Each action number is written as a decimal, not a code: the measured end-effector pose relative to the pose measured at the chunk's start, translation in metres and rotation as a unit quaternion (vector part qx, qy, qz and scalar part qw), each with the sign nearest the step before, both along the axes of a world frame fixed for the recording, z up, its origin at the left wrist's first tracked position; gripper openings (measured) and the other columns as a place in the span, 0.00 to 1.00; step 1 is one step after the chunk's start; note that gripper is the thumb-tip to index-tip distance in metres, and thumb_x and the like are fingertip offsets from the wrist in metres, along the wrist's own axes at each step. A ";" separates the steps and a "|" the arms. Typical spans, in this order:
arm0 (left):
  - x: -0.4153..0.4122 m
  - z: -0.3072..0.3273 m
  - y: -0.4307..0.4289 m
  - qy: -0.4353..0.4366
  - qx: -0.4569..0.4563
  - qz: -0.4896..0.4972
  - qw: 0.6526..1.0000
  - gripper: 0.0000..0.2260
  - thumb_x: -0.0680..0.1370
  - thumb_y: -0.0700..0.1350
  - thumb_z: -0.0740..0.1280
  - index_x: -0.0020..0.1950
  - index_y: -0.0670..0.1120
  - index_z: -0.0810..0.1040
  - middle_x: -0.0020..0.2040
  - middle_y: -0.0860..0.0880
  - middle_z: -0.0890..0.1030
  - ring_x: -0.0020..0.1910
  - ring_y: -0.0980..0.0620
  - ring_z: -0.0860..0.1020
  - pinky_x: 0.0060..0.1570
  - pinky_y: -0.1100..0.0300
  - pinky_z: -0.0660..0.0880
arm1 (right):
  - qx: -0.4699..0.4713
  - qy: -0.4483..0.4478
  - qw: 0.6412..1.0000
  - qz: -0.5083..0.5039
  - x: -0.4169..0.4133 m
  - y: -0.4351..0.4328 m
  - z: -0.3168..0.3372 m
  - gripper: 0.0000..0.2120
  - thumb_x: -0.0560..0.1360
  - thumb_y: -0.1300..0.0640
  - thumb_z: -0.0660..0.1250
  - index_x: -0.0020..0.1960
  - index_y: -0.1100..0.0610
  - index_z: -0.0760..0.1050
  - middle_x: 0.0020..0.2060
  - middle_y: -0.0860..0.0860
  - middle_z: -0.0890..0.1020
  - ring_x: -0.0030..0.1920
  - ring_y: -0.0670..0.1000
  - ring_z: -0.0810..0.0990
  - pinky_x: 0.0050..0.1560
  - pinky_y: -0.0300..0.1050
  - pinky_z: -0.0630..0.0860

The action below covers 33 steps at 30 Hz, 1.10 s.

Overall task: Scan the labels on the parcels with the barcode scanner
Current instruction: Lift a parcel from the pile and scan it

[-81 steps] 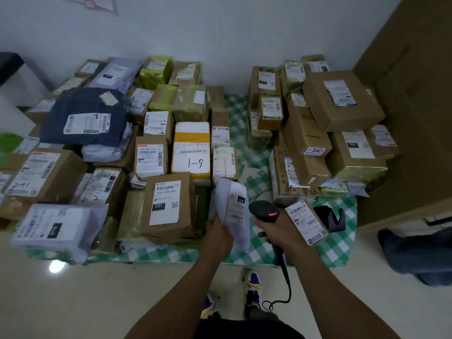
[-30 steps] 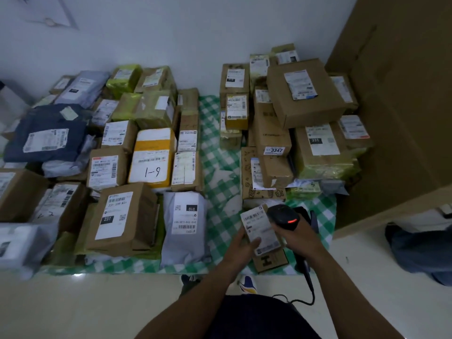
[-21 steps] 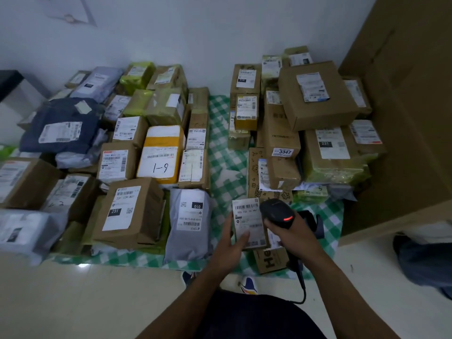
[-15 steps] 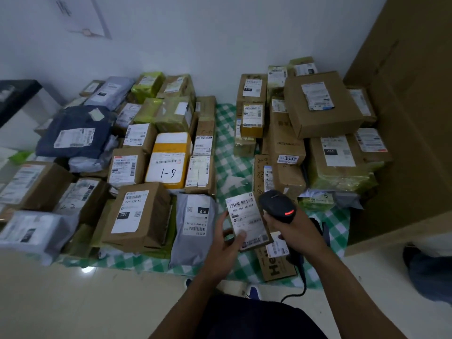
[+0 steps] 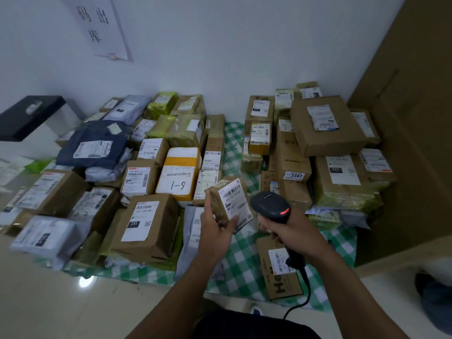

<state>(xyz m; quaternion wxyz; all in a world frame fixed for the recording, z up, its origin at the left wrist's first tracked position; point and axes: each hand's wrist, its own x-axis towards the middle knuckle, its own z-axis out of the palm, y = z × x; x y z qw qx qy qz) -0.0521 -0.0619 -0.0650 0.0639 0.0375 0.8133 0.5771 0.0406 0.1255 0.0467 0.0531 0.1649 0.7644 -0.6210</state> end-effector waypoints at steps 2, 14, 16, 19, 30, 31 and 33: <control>-0.010 -0.010 -0.001 -0.009 -0.003 0.010 1.000 0.49 0.72 0.59 0.76 0.81 0.68 0.46 0.73 0.47 0.72 0.71 0.45 0.74 0.60 0.38 0.79 | 0.003 0.000 1.000 0.024 0.000 -0.003 0.008 0.08 0.80 0.52 0.72 0.58 0.44 0.79 0.39 0.47 0.87 0.33 0.41 0.81 0.34 0.34 0.76; -0.023 -0.022 -0.004 -0.004 -0.011 0.024 1.000 0.50 0.68 0.66 0.75 0.81 0.70 0.45 0.72 0.45 0.72 0.69 0.41 0.76 0.59 0.34 0.79 | -0.025 -0.039 0.998 0.036 -0.007 -0.006 0.015 0.14 0.79 0.48 0.74 0.63 0.44 0.78 0.38 0.51 0.85 0.33 0.44 0.79 0.38 0.40 0.76; -0.023 -0.022 -0.004 -0.002 -0.012 0.023 1.000 0.50 0.68 0.66 0.74 0.81 0.71 0.45 0.72 0.45 0.72 0.69 0.41 0.76 0.59 0.34 0.79 | -0.021 -0.042 0.998 0.040 -0.007 -0.006 0.015 0.14 0.78 0.47 0.74 0.63 0.45 0.79 0.38 0.50 0.85 0.33 0.44 0.79 0.38 0.41 0.76; -0.022 -0.020 -0.004 0.000 -0.022 0.020 1.000 0.49 0.69 0.63 0.74 0.80 0.71 0.46 0.73 0.46 0.72 0.70 0.42 0.75 0.59 0.34 0.79 | -0.020 -0.043 0.998 0.042 -0.007 -0.006 0.016 0.14 0.78 0.47 0.74 0.63 0.45 0.79 0.37 0.49 0.85 0.33 0.44 0.79 0.37 0.41 0.76; -0.018 -0.019 -0.006 -0.006 -0.032 0.012 0.999 0.49 0.70 0.61 0.75 0.80 0.71 0.45 0.72 0.45 0.73 0.69 0.42 0.76 0.60 0.35 0.79 | -0.013 -0.039 0.998 0.057 -0.008 -0.006 0.017 0.12 0.79 0.49 0.73 0.62 0.46 0.79 0.38 0.48 0.86 0.32 0.43 0.79 0.36 0.41 0.75; -0.016 -0.011 -0.006 -0.009 -0.032 0.010 0.999 0.49 0.71 0.59 0.76 0.80 0.71 0.45 0.71 0.45 0.74 0.68 0.42 0.77 0.59 0.36 0.80 | -0.013 -0.037 0.998 0.057 -0.008 -0.005 0.017 0.13 0.79 0.49 0.73 0.63 0.45 0.79 0.39 0.47 0.87 0.32 0.43 0.79 0.36 0.40 0.75; -0.007 0.006 -0.010 -0.007 -0.031 0.001 0.999 0.46 0.76 0.52 0.76 0.82 0.68 0.47 0.71 0.48 0.76 0.67 0.47 0.78 0.58 0.40 0.81 | -0.012 -0.034 0.998 0.059 -0.008 -0.004 0.015 0.14 0.79 0.49 0.73 0.64 0.45 0.78 0.36 0.43 0.86 0.32 0.43 0.79 0.35 0.38 0.75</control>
